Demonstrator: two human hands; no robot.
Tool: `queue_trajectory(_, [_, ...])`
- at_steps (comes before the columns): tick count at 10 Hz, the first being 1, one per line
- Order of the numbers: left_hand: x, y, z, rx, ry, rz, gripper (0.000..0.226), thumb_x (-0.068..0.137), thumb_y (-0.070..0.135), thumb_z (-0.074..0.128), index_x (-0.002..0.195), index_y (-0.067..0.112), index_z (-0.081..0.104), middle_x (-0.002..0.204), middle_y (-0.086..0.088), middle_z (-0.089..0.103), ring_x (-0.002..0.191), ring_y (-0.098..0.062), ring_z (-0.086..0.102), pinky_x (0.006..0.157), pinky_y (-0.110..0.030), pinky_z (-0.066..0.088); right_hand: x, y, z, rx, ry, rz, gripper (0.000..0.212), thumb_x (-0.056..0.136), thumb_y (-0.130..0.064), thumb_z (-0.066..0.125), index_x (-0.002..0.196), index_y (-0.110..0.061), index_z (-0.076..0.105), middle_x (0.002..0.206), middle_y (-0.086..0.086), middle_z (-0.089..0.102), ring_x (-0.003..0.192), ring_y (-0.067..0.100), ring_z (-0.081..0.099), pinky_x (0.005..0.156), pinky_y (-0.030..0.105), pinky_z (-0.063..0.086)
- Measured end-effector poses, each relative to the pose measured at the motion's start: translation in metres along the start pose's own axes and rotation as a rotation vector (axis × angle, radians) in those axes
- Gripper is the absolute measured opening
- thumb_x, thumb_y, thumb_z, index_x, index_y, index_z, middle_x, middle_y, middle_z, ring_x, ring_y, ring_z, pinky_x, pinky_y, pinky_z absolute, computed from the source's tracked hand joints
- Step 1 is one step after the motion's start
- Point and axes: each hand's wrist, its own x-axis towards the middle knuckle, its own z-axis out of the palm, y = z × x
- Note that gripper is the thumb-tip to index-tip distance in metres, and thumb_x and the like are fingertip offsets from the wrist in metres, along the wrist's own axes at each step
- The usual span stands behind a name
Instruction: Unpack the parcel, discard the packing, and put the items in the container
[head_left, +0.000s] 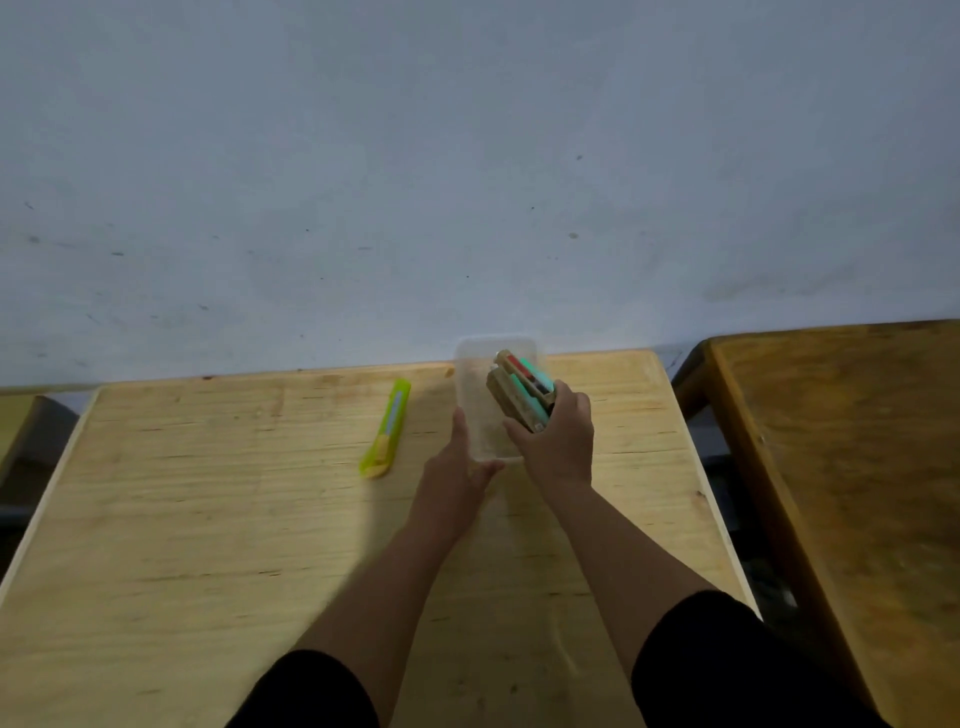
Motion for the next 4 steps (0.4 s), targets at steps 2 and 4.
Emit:
queue_trajectory(2, [-0.001,-0.002,-0.002,0.004,-0.024,0.031,0.085,0.088,0.037,0.057,0.147,0.018,0.0,0.128,-0.019,0.058,0.112,-0.035,0.055,0.085,-0.032,0.042,-0.001,0.0,0.014,-0.057,-0.094,0.061,0.069,0.074,-0.03,0.075,0.128,-0.006,0.04,0.119,0.013,0.047,0.108,0.022,0.053,0.079,0.023,0.042])
queue_trajectory(4, [-0.007,-0.009,-0.009,-0.06,0.025,0.058,0.075,0.086,0.029,0.061,0.145,0.01,0.019,0.135,-0.015,0.053,0.122,-0.028,0.052,0.096,-0.03,0.04,-0.028,0.005,-0.003,-0.113,-0.018,-0.098,0.054,0.087,-0.021,0.059,0.134,-0.007,0.038,0.119,0.013,0.052,0.104,0.021,0.055,0.073,0.021,0.043])
